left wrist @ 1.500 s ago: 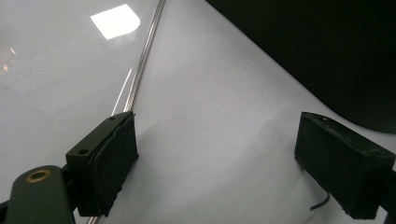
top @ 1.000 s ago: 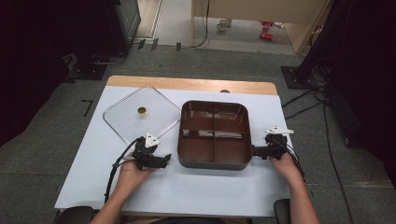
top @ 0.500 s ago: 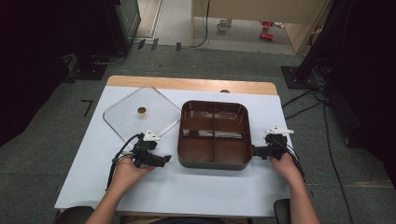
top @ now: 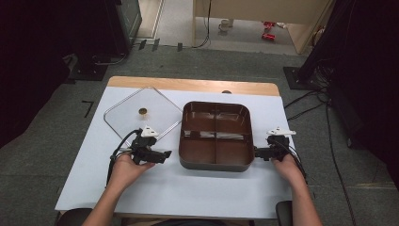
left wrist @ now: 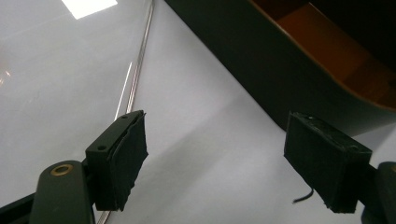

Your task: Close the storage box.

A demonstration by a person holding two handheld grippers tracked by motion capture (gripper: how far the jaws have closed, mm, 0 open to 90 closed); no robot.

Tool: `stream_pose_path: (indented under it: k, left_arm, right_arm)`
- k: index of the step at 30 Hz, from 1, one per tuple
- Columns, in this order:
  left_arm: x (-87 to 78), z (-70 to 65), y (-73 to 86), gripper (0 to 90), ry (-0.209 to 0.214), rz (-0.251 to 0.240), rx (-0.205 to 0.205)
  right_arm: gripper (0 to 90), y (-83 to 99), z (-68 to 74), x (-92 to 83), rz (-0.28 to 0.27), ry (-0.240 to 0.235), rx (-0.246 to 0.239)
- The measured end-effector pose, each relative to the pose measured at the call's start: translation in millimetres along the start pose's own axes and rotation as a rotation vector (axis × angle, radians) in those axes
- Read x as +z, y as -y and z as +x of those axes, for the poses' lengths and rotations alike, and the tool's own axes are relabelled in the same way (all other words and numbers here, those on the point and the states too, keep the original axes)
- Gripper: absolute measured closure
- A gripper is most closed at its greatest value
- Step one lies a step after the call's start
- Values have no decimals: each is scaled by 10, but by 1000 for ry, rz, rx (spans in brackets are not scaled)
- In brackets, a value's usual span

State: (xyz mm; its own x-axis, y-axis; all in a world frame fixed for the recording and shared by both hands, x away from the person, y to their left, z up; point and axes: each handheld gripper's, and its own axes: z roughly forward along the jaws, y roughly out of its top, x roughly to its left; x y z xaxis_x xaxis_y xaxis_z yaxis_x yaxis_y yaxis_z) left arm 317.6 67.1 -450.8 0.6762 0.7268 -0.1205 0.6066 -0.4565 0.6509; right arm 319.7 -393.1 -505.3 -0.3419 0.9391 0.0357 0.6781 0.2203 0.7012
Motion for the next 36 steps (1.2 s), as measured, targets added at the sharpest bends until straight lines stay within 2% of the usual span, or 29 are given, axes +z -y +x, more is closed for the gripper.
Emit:
stream_pose_path:
  k: [4, 7, 10, 18, 19, 25, 36]
  left_arm:
    - [-40, 35, -78, 214, -3, -5, -3]
    - [-60, 97, -113, 215, 17, -17, -36]
    - [-74, 113, -152, 216, 7, -4, -19]
    - [-137, 236, -216, 216, -2, -15, -17]
    - [-149, 290, -235, 216, -20, -9, -17]
    - [-195, 435, -288, 217, -48, -29, -40]
    - [-241, 670, -392, 218, -82, -55, -68]
  right_arm:
    - [0, 0, 0, 0, 0, 0, 1]
    - [0, 0, 0, 0, 1, 1, 1]
    - [0, 0, 0, 0, 0, 0, 0]
    - [0, 0, 1, -1, 1, 0, 2]
    - [0, 0, 0, 0, 0, 0, 0]
    - [0, 0, 0, 0, 0, 0, 0]
    - [0, 1, 1, 1, -1, 0, 1]
